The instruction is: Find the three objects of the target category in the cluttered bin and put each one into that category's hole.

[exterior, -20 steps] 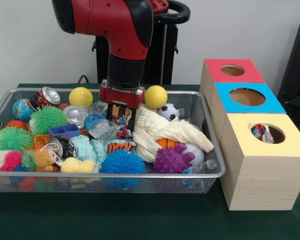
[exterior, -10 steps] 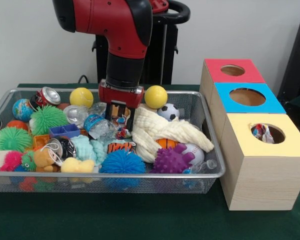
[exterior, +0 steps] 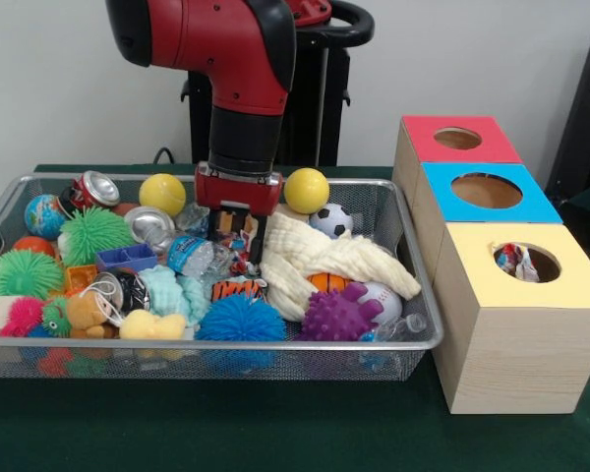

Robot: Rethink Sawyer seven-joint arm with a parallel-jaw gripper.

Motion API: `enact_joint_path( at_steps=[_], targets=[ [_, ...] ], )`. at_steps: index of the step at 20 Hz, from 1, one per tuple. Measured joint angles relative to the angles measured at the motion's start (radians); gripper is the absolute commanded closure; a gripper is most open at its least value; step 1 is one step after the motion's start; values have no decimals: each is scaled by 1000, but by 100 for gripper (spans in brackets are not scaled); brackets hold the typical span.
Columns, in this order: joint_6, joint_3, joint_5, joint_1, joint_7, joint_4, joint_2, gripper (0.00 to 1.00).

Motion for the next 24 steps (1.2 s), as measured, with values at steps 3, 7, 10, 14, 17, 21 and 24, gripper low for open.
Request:
enact_joint_path(
  at_steps=[3,7,10,14,17,21,24],
  targets=[
    [-29,-1,-8,0,0,0,10,0],
    [-51,-1,-12,-3,0,0,17,0],
    [-56,-1,-12,-7,0,0,19,100],
    [-56,-2,-12,-8,0,-1,19,100],
    [-56,-9,-12,-7,0,-1,19,100],
    [-56,-18,-12,-5,0,-3,20,100],
    [-56,-20,-12,-1,0,-5,24,100]
  ],
)
